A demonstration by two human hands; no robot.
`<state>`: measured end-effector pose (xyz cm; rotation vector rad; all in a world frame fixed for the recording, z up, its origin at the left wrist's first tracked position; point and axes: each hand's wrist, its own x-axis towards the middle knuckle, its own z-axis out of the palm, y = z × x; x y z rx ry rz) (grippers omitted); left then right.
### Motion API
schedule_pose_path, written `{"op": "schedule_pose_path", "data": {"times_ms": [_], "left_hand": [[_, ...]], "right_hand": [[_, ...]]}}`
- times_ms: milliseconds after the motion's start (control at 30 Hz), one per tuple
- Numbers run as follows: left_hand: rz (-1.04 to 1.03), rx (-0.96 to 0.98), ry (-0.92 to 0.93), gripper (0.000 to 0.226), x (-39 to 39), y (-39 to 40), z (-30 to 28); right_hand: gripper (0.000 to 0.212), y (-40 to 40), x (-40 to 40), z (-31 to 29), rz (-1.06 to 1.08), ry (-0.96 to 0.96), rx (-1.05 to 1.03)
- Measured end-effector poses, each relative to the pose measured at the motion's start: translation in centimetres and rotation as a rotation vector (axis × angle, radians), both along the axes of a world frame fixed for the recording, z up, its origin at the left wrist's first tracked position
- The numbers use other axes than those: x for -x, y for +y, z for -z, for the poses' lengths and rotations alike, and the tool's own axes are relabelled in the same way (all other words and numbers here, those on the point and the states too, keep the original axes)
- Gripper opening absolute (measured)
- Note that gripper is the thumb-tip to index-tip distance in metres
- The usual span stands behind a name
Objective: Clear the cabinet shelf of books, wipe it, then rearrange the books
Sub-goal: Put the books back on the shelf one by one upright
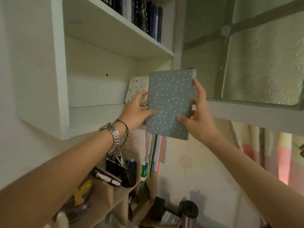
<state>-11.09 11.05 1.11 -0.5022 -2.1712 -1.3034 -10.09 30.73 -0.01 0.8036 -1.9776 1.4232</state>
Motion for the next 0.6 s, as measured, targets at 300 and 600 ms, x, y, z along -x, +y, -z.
{"op": "schedule_pose_path", "data": {"times_ms": [300, 600], "left_hand": [[-0.202, 0.293, 0.011, 0.077, 3.8, -4.0, -6.6], [-0.318, 0.351, -0.146, 0.089, 9.2, -6.2, -6.5]], "right_hand": [[0.100, -5.8, 5.1, -4.4, -0.021, 0.099, 0.051], [0.096, -9.0, 10.2, -4.4, -0.041, 0.047, -0.042]]}}
